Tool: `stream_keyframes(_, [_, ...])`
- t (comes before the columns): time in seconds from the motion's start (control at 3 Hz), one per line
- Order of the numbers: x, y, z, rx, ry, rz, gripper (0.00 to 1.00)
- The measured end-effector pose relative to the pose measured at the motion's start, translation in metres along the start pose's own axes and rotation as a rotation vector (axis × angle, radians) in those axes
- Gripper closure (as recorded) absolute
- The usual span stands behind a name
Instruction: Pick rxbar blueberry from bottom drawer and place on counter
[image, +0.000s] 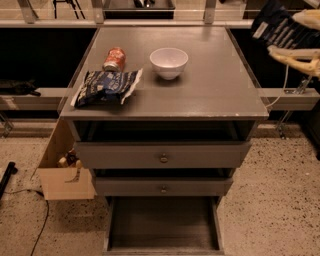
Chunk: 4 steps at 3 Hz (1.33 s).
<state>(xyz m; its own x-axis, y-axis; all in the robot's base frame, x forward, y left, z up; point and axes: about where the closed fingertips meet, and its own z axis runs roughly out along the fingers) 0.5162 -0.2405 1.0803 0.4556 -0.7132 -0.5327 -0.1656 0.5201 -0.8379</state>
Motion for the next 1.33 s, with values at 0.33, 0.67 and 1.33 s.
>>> stream_keyframes(0.33, [0.001, 0.001, 0.0, -0.001, 0.001, 0.0, 1.0])
stream_keyframes(0.67, [0.001, 0.0, 0.018, -0.028, -0.015, 0.057, 1.0])
stream_keyframes(1.33, [0.002, 0.015, 0.078, -0.138, -0.044, 0.152, 1.0])
